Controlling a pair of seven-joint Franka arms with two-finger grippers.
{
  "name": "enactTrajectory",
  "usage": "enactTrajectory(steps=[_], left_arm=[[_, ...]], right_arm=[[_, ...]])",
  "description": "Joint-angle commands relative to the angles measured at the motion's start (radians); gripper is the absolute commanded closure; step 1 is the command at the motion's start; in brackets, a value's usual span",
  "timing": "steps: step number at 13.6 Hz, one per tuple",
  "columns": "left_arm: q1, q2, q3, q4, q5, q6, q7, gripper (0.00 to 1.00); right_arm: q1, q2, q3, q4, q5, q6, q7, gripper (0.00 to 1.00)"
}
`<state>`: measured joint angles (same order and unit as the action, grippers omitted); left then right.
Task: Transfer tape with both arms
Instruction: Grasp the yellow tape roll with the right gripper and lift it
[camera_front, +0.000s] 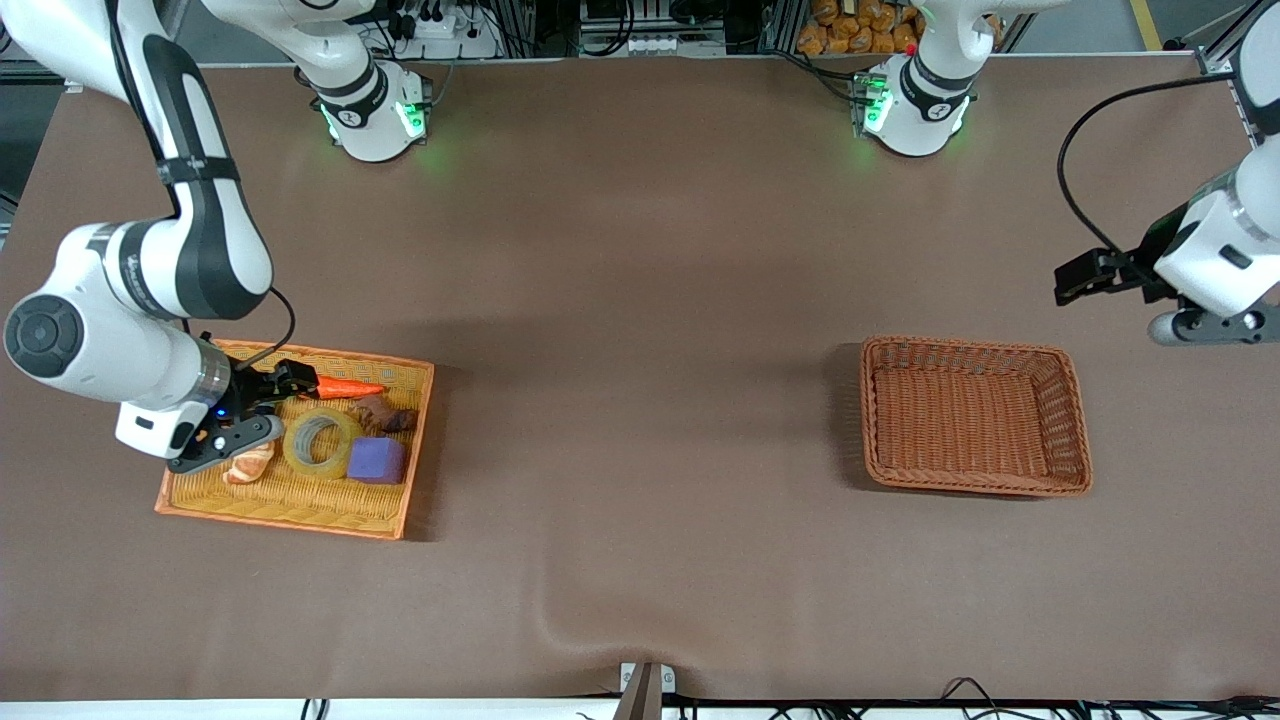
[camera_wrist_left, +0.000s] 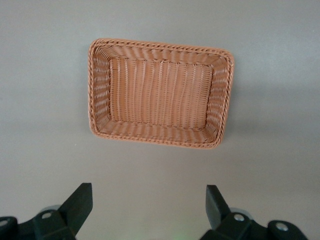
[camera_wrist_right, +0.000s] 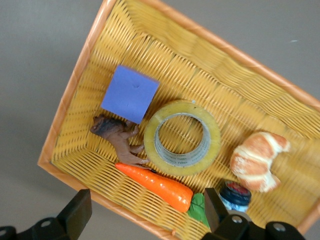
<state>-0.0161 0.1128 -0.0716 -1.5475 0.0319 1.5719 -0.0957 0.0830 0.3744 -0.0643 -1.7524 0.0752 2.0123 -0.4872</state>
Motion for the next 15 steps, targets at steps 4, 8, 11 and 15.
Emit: enactTrajectory(steps=[4,8,11,15], left_arm=[[-0.012,0.034,0.000,0.004,0.013,0.036,0.004,0.00],[-0.001,0.045,0.000,0.006,0.013,0.036,0.007,0.00],[-0.010,0.039,0.000,0.007,0.011,0.027,0.005,0.00],[-0.013,0.038,-0.004,0.009,0.011,0.027,0.008,0.00]], right_arm=[[-0.029,0.139,0.004,-0.024,0.090,0.085,-0.276,0.00],[-0.025,0.204,0.004,-0.025,0.132,0.083,-0.289,0.11],[-0.022,0.216,0.004,-0.025,0.132,0.083,-0.289,0.58],[-0.017,0.202,0.003,-0.016,0.130,0.056,-0.291,1.00]])
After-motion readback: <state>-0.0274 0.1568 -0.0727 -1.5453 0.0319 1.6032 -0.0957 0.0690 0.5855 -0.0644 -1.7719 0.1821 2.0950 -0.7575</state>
